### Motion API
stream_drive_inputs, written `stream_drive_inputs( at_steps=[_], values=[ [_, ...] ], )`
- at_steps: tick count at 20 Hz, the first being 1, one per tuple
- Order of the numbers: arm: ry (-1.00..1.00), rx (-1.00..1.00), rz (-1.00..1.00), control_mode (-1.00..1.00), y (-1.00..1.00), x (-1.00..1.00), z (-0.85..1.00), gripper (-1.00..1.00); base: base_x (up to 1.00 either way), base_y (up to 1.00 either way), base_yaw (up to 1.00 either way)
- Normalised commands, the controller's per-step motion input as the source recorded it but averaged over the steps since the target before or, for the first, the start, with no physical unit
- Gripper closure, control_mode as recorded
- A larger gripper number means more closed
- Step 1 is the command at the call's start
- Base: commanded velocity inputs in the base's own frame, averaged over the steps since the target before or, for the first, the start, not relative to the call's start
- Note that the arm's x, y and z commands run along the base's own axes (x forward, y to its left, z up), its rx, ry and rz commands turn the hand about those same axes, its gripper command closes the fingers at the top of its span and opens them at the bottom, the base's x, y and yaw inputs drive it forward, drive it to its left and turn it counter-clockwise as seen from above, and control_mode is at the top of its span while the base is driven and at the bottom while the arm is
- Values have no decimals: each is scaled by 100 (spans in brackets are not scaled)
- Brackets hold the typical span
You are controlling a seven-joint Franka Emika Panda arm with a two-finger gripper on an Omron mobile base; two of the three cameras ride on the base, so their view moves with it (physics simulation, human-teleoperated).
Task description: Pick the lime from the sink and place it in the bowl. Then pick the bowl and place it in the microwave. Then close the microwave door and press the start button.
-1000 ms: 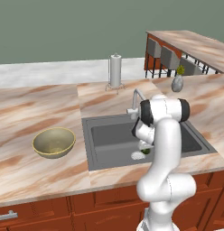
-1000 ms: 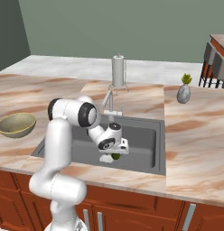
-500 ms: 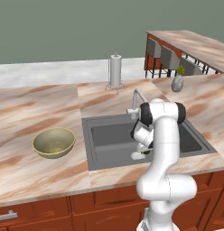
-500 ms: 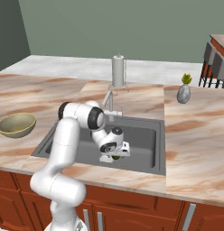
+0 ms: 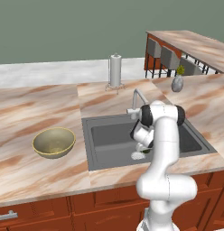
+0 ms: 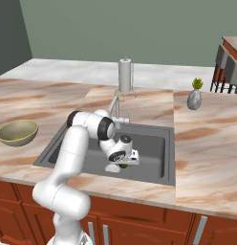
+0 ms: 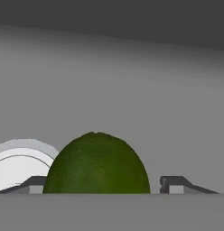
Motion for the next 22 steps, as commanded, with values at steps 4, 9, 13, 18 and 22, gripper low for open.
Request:
stream_drive_inputs(
  at_steps=[4, 9, 13, 18, 22],
  values=[
    [-1, 0, 0, -100, 4, -19, 17, 100, 0, 0, 0],
    [-6, 0, 0, -100, 34, -39, 85, 100, 0, 0, 0],
    [-7, 0, 0, -100, 54, -53, 100, 100, 0, 0, 0],
    [-3, 0, 0, -100, 56, -66, 100, 100, 0, 0, 0],
    [-1, 0, 0, -100, 57, -56, 100, 100, 0, 0, 0]
  ],
)
